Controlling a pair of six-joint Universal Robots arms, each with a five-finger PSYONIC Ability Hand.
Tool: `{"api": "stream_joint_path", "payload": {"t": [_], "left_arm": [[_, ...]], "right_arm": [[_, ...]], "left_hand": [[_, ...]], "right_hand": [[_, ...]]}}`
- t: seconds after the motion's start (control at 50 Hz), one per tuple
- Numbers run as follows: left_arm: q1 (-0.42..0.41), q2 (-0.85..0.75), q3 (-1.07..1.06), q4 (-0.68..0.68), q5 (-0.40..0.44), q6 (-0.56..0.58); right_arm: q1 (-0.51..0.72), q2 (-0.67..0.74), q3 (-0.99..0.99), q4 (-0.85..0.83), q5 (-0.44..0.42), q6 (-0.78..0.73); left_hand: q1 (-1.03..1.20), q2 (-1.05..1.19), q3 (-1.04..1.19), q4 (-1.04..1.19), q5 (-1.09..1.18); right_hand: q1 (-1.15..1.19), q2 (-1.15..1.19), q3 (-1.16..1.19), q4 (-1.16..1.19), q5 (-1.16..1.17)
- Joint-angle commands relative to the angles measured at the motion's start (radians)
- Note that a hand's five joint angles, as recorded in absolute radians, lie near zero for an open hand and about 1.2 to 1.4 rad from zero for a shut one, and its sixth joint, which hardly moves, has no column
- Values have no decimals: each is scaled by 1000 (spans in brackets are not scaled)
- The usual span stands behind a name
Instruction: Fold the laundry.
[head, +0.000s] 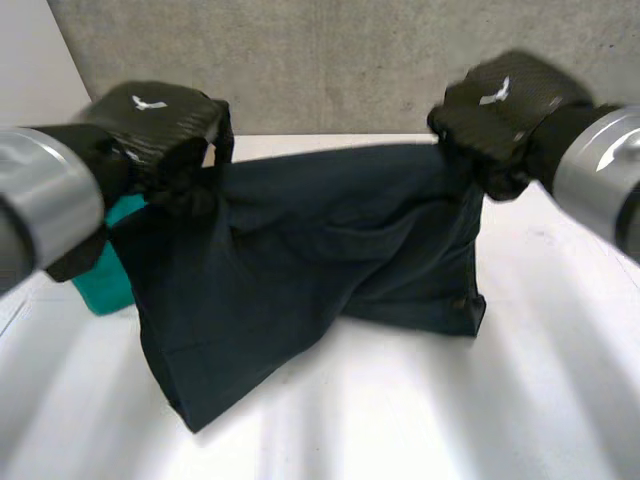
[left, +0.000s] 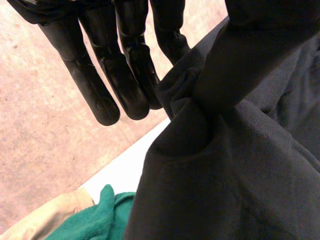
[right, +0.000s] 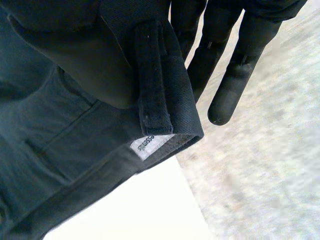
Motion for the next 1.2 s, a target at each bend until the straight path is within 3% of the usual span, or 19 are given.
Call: {"api": "stream_joint_path", "payload": {"t": [0.02, 0.1, 0.16, 0.24, 0.32, 0.56, 0.68, 0.9, 1.06, 1.2], "left_arm": [[-33, -210, 10, 183, -24, 70], [-24, -250, 54, 224, -11, 73], [-24, -221, 68, 235, 31, 64], [-27, -123, 102, 307, 85, 54], [-24, 0, 142, 361, 56, 31], [-20, 276, 297, 290, 35, 43], [3, 307, 327, 300, 59, 40], [34, 115, 286, 333, 88, 26], [85, -175, 251, 488, 144, 9], [88, -492, 301, 680, 231, 12]], "right_arm": [[-12, 161, 8, -35, 20, 0], [-20, 179, 3, -90, 44, 52], [-32, 142, 9, -220, 41, 146], [-41, 57, 25, -421, 37, 262], [-50, -68, 17, -555, 44, 315], [-47, -278, -131, -434, 11, 371], [-41, -333, -161, -408, 2, 402], [-29, -234, -73, -357, -11, 446], [-35, 4, 5, -424, 54, 469], [-27, 271, -1, -604, 133, 477]], "left_hand": [[230, 201, 207, 198, 238], [230, 201, 207, 198, 238], [230, 201, 207, 198, 238], [230, 201, 207, 198, 238], [230, 201, 207, 198, 238], [230, 201, 207, 198, 238], [230, 201, 207, 198, 238], [230, 201, 207, 198, 238], [230, 201, 207, 198, 238], [230, 201, 207, 198, 238]], "right_hand": [[274, 221, 205, 196, 207], [274, 221, 205, 196, 207], [274, 221, 205, 196, 207], [274, 221, 205, 196, 207], [274, 221, 205, 196, 207], [274, 221, 205, 196, 207], [274, 221, 205, 196, 207], [274, 221, 205, 196, 207], [274, 221, 205, 196, 207], [274, 221, 205, 196, 207]]}}
